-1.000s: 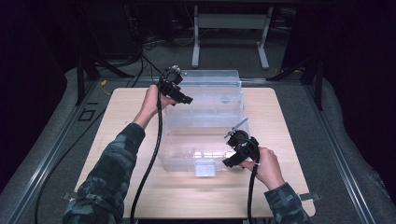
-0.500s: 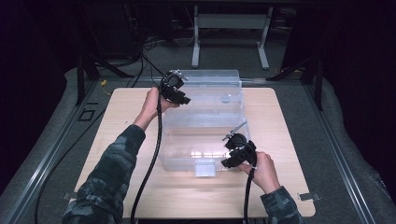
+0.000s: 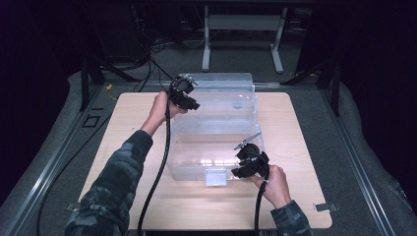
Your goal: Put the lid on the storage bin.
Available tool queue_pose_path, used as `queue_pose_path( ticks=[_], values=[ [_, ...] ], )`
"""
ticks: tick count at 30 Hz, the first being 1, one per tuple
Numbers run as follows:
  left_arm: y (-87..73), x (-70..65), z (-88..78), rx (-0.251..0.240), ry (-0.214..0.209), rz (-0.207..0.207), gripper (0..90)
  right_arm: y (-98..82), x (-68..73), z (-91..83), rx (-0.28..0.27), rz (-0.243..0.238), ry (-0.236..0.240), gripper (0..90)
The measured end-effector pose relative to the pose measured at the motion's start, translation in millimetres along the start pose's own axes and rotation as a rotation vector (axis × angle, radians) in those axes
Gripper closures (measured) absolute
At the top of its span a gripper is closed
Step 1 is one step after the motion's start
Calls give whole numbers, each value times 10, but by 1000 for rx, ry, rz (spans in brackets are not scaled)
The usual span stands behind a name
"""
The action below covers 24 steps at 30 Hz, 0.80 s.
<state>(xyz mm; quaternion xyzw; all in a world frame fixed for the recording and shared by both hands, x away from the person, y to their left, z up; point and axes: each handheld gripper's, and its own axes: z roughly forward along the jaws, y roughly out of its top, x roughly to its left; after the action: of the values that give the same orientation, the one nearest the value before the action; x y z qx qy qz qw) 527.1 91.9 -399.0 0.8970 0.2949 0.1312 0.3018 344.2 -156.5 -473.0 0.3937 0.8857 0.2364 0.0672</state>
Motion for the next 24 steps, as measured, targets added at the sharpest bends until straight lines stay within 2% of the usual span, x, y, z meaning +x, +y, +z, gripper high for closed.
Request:
queue_pose_path(
  ticks=[5,11,24],
  values=[
    [10,-13,-20,3,-9,3,733,-11,15,4,-14,5,-12,570],
    [23,-49,-37,7,5,10,735,-15,22,10,-25,13,-10,563],
    [21,-65,-81,8,-20,10,761,-22,19,15,-24,26,-20,549]
  ],
)
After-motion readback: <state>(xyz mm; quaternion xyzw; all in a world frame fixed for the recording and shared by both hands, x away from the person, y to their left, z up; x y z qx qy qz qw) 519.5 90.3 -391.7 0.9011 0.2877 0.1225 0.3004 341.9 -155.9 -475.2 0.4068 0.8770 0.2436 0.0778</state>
